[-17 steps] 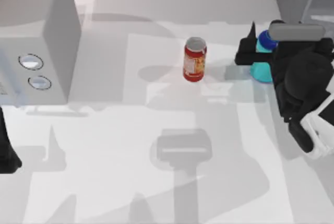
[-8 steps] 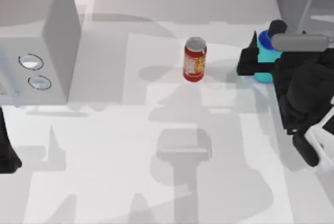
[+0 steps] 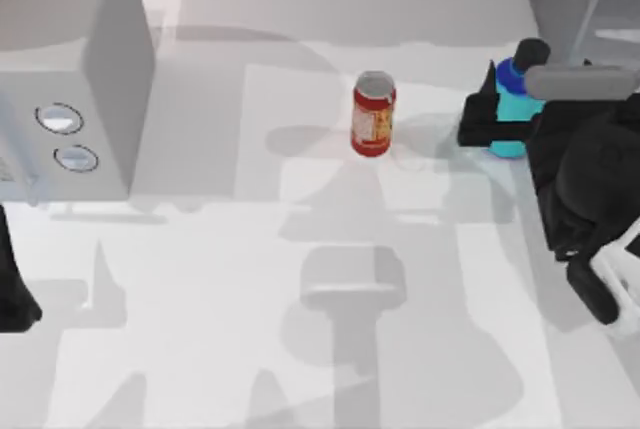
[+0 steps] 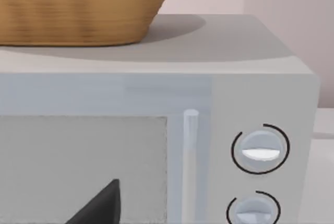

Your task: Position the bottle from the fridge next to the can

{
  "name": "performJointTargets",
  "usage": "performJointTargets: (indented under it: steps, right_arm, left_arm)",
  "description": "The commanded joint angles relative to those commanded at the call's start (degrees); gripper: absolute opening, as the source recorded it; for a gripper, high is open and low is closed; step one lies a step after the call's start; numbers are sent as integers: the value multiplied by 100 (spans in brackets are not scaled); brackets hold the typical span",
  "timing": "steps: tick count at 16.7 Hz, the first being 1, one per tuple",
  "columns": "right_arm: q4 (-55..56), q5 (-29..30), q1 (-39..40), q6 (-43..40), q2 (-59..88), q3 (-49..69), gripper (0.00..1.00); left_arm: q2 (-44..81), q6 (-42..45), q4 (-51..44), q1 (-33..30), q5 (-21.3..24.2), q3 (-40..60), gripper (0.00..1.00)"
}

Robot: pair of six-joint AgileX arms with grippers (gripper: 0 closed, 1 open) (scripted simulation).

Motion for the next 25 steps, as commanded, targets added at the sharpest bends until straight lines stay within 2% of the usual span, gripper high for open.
performJointTargets:
  steps: [6, 19, 25]
  right_arm:
    - [-1232, -385, -297, -11, -1921, -584, 100]
    - [-6178, -1833, -1663, -42, -9325, -2910, 100]
    - [-7885, -2338, -2135, -62, -11694, -3717, 100]
  left_arm:
    - [0, 0, 0, 0, 0, 0, 100]
    - [0, 0, 0, 0, 0, 0, 100]
    - [0, 0, 0, 0, 0, 0, 100]
